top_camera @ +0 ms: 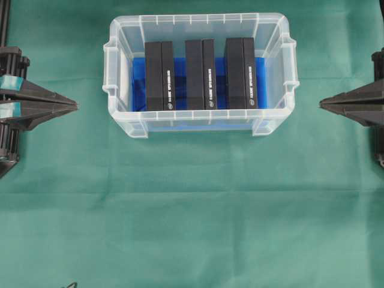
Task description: Take out the box from the case.
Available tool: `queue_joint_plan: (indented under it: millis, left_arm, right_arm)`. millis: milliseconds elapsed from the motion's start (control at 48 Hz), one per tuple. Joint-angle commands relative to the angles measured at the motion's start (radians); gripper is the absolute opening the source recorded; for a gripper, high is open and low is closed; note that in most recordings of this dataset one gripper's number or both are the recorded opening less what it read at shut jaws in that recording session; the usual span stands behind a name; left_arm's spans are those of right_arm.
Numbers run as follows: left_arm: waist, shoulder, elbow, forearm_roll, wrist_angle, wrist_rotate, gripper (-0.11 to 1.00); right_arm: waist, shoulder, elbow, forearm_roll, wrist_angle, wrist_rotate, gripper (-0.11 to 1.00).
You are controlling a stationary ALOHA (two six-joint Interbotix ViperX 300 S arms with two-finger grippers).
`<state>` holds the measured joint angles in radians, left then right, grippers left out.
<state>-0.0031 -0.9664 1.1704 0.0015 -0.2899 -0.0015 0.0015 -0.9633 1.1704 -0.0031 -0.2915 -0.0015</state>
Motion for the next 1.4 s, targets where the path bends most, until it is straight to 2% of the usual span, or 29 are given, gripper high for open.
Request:
queue_joint_plan:
  millis: [0, 63, 125, 229, 521, 688, 896, 1146, 1375]
  left_arm:
    - [0.009, 0.008, -0.034, 0.04, 0.023, 0.003, 0.02]
    - [0.008, 0.006, -0.043, 0.04, 0.061, 0.003, 0.04]
    - [0.009, 0.003, -0.044, 0.04, 0.091, 0.003, 0.0]
    - [0.008, 0.0, -0.046, 0.04, 0.114, 0.002, 0.0]
    - [-0.008, -0.049, -0.066, 0.04, 0.129, -0.002, 0.0]
    - [-0.008, -0.081, -0.117, 0.04, 0.199, -0.002, 0.0]
    - [-0.008, -0.081, -0.212, 0.04, 0.344, -0.002, 0.0]
    - [-0.008, -0.057, -0.314, 0.04, 0.511, 0.002, 0.0]
    - [-0.008, -0.012, -0.373, 0.04, 0.588, -0.003, 0.0]
  right_arm:
    - [-0.006, 0.015, -0.011, 0.003, 0.0, 0.002, 0.02]
    - [-0.006, 0.028, -0.025, 0.003, 0.043, 0.002, 0.02]
    - [-0.006, 0.04, -0.048, 0.003, 0.104, 0.003, 0.02]
    - [-0.006, 0.043, -0.081, 0.003, 0.187, 0.003, 0.02]
    - [-0.006, 0.014, -0.173, 0.003, 0.29, 0.003, 0.02]
    - [-0.006, 0.017, -0.272, 0.003, 0.37, 0.003, 0.02]
    - [-0.006, 0.043, -0.391, 0.003, 0.474, 0.003, 0.02]
    - [-0.006, 0.067, -0.439, 0.003, 0.502, 0.003, 0.02]
    - [-0.006, 0.074, -0.443, 0.003, 0.52, 0.015, 0.02]
